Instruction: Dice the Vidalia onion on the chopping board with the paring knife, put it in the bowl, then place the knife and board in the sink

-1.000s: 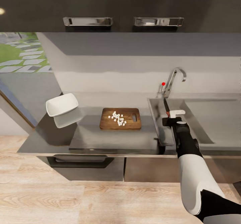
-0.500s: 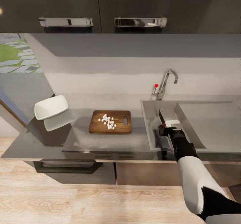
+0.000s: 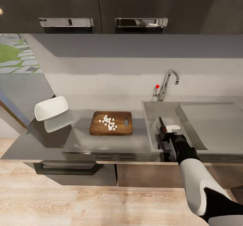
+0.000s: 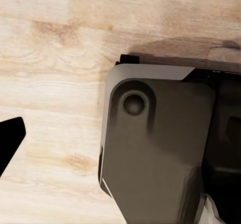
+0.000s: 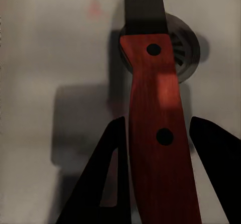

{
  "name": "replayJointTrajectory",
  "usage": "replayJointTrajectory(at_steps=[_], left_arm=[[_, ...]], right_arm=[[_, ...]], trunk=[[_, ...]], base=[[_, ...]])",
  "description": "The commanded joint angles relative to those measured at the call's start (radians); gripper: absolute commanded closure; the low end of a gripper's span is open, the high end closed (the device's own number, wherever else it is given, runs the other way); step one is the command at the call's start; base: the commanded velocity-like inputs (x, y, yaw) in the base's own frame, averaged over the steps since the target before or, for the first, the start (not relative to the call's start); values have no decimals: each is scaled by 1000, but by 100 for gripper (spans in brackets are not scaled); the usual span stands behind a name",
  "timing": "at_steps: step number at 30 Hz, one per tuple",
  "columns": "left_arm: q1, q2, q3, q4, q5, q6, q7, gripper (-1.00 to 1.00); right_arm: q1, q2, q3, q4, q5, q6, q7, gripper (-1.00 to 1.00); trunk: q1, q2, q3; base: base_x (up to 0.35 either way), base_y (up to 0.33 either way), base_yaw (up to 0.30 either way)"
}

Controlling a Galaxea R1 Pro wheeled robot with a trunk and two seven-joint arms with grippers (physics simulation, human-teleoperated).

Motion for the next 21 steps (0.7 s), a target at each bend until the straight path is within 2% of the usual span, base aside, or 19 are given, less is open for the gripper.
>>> replayJointTrajectory(at_steps=[1,7,11,14,21], left_arm=[[0,1,-9,-1,9,2,7,-100],[0,1,-9,0,9,3,7,-100],[0,1,-9,1,9,3,7,-100],[0,1,-9,1,9,3,7,-100],[0,1,-9,1,9,3,7,-100]], right_arm=[[-1,2,-8,-2,10,2,9,100],[-1,1,-10,-2,9,1,12,100],[-1,1,-11,-5,8,5,53,100],[-1,1,-11,-6,8,8,80,100],[-1,-1,-11,-10,10,5,93,100]], trunk=[[1,-2,-2],[1,-2,-2],[1,-2,-5],[1,-2,-9],[1,-2,-17]], base=[[0,0,0],[0,0,0],[26,0,0],[128,-52,0],[127,-79,0]])
